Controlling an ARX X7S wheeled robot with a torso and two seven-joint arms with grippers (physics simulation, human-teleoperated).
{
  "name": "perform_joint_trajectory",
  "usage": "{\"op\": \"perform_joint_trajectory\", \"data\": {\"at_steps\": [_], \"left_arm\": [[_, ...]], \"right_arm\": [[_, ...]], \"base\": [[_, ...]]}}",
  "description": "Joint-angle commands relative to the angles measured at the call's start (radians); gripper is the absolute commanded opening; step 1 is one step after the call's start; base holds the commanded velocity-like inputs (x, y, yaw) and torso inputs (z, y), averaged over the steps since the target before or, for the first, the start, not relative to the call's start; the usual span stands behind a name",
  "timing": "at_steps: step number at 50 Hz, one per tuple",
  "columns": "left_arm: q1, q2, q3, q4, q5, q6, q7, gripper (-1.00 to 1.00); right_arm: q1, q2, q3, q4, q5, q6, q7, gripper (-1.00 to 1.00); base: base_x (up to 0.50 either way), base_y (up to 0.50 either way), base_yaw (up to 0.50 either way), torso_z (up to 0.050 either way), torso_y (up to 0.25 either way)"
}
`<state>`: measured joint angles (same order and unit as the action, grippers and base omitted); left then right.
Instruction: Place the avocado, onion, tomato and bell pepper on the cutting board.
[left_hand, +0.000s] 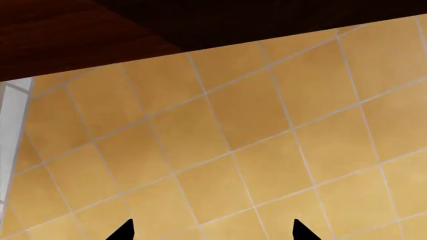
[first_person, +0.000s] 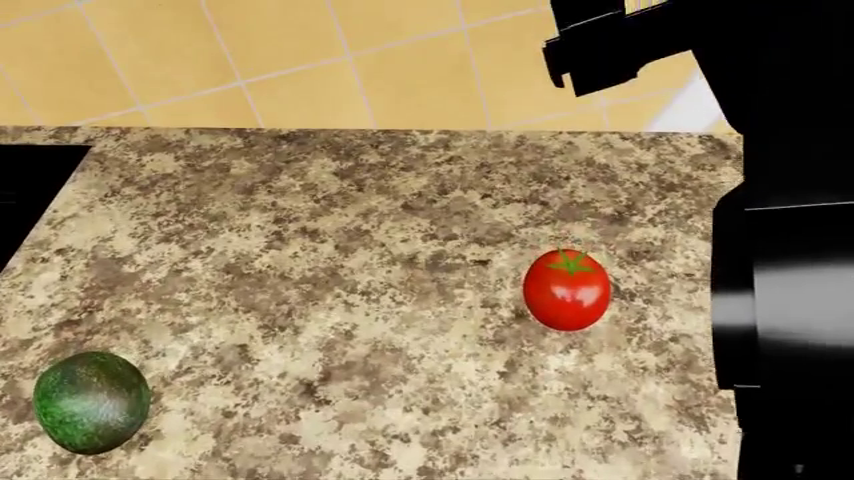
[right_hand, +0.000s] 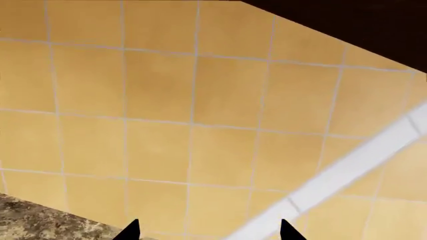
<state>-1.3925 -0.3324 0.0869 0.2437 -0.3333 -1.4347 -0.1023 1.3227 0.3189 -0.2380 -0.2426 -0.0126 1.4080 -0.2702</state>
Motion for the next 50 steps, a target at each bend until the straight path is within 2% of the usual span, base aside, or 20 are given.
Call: {"op": "perform_joint_trajectory", "data": {"at_steps": [1, 3, 6, 8, 9, 14, 17, 34, 50], "left_arm": [[0.019, 0.006, -0.023, 0.002, 0.018, 0.012, 0.032, 1.0], [0.021, 0.005, -0.022, 0.003, 0.015, 0.011, 0.034, 1.0], [0.02, 0.004, -0.018, 0.0, 0.014, 0.014, 0.034, 1.0], [0.017, 0.003, -0.012, -0.003, 0.013, 0.016, 0.036, 1.0], [0.016, 0.002, -0.012, -0.004, 0.012, 0.016, 0.036, 1.0], [0.025, 0.008, 0.009, 0.002, 0.003, 0.008, 0.041, 1.0], [0.021, 0.007, 0.011, -0.006, 0.001, 0.015, 0.046, 1.0], [0.046, -0.003, 0.011, -0.002, -0.006, 0.029, 0.045, 1.0], [0.063, -0.004, 0.014, 0.0, -0.013, 0.036, 0.039, 1.0]], "right_arm": [[-0.028, -0.021, 0.016, 0.071, 0.107, 0.163, -0.005, 1.0], [0.001, 0.111, 0.013, 0.124, 0.407, 0.162, 0.295, 1.0], [0.022, 0.157, -0.018, 0.194, 0.857, 0.161, 0.731, 1.0], [0.031, 0.17, -0.035, 0.225, 1.157, 0.16, 0.782, 1.0], [0.037, 0.173, -0.038, 0.234, 1.228, 0.157, 0.807, 1.0], [0.06, 0.184, -0.048, 0.3, 1.356, 0.153, 0.907, 1.0], [0.07, 0.186, -0.046, 0.342, 1.514, 0.155, 0.978, 1.0], [0.052, 0.219, -0.161, 0.331, 1.598, 0.112, 0.992, 1.0], [0.049, 0.218, -0.316, 0.373, 1.369, -0.007, 0.788, 1.0]], "base": [[0.0, 0.0, 0.0, 0.0, 0.0], [0.0, 0.0, 0.0, 0.0, 0.0], [0.0, 0.0, 0.0, 0.0, 0.0], [0.0, 0.0, 0.0, 0.0, 0.0], [0.0, 0.0, 0.0, 0.0, 0.0], [0.0, 0.0, 0.0, 0.0, 0.0], [0.0, 0.0, 0.0, 0.0, 0.0], [0.0, 0.0, 0.0, 0.0, 0.0], [0.0, 0.0, 0.0, 0.0, 0.0]]}}
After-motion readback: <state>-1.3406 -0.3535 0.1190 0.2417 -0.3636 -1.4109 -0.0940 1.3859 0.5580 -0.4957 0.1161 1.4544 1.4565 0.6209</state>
